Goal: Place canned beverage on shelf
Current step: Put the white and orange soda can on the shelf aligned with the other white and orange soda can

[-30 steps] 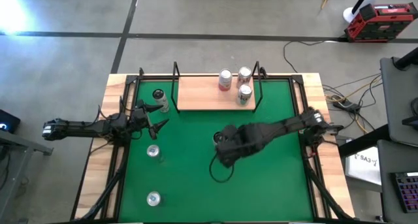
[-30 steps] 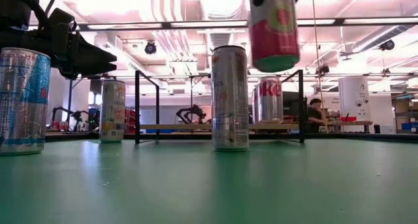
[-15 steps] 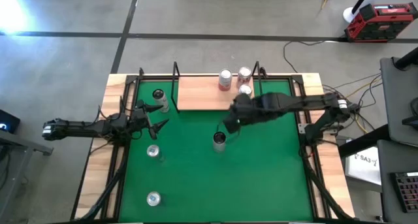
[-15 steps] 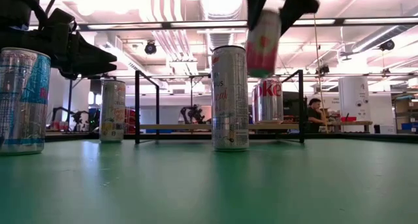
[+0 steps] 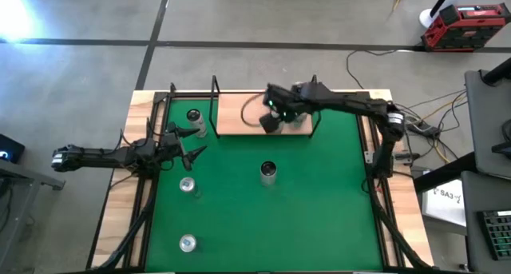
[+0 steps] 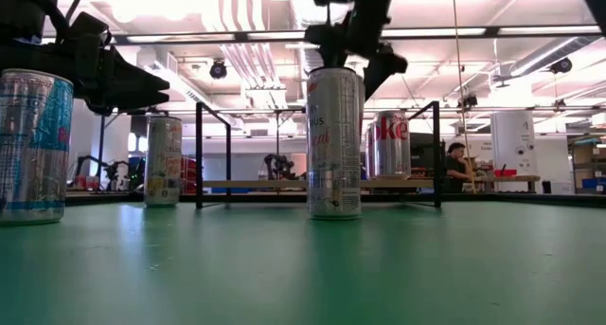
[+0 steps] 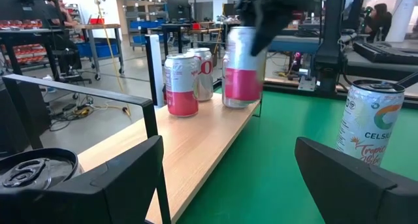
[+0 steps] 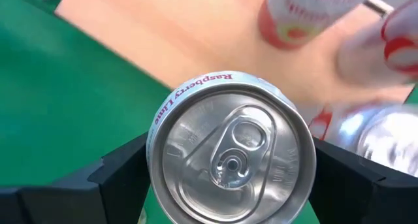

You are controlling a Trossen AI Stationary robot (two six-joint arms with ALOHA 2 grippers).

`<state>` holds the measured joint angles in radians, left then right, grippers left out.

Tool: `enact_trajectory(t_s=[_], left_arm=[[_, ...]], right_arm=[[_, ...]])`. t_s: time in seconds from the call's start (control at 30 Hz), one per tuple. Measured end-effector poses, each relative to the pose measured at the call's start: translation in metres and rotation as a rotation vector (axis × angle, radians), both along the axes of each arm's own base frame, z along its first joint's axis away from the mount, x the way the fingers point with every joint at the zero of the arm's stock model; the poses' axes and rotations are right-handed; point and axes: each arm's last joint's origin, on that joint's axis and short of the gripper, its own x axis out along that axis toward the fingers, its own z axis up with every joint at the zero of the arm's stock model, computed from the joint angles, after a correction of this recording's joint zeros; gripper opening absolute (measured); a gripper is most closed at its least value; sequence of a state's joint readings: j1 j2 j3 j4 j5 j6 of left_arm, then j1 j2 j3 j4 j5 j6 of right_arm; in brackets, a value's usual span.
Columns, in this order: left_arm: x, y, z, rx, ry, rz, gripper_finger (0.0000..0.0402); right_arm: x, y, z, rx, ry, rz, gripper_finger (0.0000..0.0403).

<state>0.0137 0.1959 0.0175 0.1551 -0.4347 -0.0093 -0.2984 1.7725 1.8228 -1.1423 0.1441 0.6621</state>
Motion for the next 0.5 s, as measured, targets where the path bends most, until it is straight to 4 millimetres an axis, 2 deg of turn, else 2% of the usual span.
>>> enact_trajectory(t_s=[0.17,0.5], left_arm=[[0.0,0.0,0.0,0.0,0.0,0.0,0.0332],[0.0,0.0,0.0,0.0,0.0,0.0,0.0332]], right_arm=[[0.006,-0.024,-0.002,0.029,0.058,-0.017,0.0326],[0.021,-0.04,-0.01,0.058,0.083,0.0,0.0326]])
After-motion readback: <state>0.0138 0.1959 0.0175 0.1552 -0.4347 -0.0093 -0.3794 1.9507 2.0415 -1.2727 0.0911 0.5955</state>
